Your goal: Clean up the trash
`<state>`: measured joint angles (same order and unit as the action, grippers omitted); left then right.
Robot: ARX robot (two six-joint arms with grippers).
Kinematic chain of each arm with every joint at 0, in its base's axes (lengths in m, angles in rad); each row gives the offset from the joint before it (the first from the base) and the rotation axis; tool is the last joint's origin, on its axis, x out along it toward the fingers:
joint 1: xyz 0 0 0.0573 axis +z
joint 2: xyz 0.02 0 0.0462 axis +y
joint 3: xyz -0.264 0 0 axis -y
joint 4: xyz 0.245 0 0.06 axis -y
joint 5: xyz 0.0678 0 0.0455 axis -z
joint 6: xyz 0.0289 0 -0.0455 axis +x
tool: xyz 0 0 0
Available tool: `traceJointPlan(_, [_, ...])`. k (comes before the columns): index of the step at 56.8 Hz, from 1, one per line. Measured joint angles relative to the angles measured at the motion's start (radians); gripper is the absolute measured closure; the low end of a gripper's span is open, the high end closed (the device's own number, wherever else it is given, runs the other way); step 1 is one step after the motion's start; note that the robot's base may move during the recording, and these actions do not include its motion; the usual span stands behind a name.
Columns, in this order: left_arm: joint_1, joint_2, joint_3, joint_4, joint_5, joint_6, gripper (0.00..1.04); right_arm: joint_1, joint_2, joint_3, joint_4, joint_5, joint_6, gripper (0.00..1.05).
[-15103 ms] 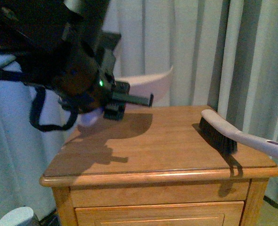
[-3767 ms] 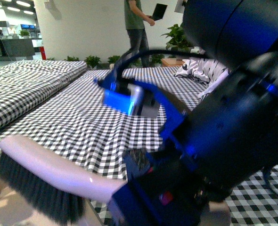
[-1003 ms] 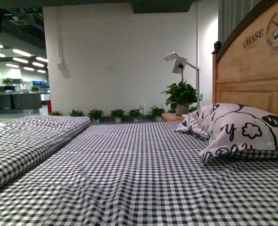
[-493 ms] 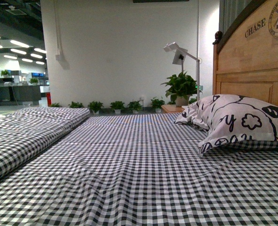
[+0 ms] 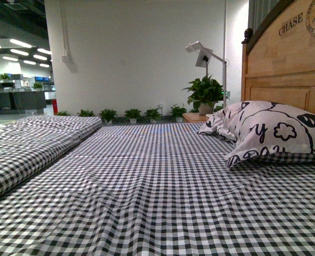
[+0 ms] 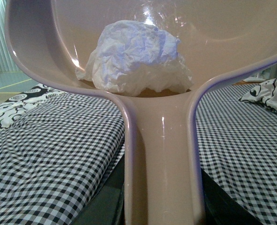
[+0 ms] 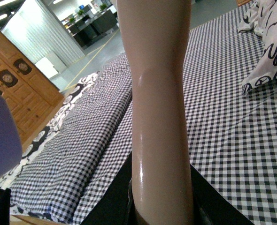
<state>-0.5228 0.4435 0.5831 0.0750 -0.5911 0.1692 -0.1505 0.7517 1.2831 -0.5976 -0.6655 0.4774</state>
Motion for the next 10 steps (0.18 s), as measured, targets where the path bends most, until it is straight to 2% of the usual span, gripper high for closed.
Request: traceJointPlan(10, [0.000,0.000,0.000,0.000,0.000,0.000,0.80,0.000,0.000,0.000,0.000,0.000,0.000,0.85])
